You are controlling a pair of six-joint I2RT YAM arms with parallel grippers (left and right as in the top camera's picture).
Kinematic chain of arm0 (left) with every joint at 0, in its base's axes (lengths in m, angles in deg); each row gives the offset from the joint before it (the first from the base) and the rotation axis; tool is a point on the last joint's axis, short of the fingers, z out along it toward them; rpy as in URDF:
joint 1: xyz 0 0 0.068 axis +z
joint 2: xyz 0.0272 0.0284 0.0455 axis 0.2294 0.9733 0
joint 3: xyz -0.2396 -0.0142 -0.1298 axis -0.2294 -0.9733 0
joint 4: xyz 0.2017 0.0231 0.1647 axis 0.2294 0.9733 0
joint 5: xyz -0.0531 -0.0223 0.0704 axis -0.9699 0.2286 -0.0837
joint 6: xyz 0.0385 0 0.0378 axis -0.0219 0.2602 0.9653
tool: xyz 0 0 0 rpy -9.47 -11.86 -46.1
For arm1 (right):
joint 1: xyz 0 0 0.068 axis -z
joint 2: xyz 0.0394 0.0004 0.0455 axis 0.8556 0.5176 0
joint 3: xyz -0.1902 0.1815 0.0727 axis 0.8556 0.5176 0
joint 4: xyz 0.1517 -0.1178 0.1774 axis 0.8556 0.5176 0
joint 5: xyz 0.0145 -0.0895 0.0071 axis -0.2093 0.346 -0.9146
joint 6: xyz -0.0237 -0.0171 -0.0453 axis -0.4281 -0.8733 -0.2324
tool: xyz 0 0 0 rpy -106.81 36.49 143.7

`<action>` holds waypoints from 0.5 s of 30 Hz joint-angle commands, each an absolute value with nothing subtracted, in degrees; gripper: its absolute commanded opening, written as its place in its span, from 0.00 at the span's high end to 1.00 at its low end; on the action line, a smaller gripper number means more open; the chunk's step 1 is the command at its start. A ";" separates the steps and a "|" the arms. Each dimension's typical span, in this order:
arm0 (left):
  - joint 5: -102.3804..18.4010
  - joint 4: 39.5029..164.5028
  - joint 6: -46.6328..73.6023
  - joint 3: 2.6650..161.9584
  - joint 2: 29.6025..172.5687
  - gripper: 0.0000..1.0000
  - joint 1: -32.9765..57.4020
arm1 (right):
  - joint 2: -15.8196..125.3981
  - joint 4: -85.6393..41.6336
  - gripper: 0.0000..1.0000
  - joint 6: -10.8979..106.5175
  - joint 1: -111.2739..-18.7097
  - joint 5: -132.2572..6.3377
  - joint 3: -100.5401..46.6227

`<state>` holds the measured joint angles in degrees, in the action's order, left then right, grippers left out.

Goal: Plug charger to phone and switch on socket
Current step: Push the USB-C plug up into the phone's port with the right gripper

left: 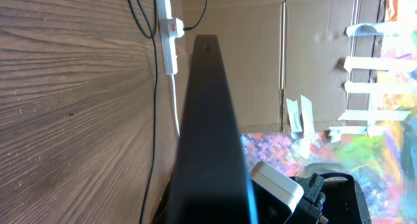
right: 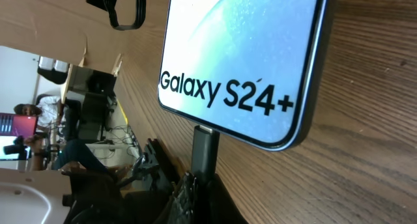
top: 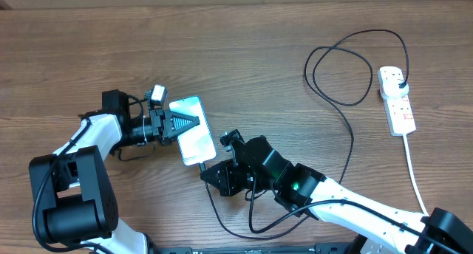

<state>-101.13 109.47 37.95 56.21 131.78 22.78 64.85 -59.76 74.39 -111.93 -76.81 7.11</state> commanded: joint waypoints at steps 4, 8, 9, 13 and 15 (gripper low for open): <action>-102.45 110.69 38.98 55.62 131.98 0.96 19.55 | 64.55 -63.32 0.96 72.44 -110.84 -68.28 6.25; -102.40 110.84 39.00 55.60 131.98 0.96 19.44 | 64.55 -63.35 0.96 72.46 -110.81 -67.50 6.25; -102.42 110.84 38.98 55.60 131.98 0.96 19.44 | 64.55 -63.37 0.96 72.46 -110.81 -67.32 6.25; -102.38 111.02 39.00 55.60 131.98 0.96 19.41 | 64.55 -63.78 0.96 72.46 -110.81 -67.32 6.25; -102.27 111.00 39.00 55.62 131.98 0.96 19.17 | 64.55 -64.00 0.96 72.46 -110.81 -66.66 6.25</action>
<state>-100.85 109.49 38.22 56.59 131.78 22.21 64.85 -60.77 73.19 -111.93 -76.30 7.78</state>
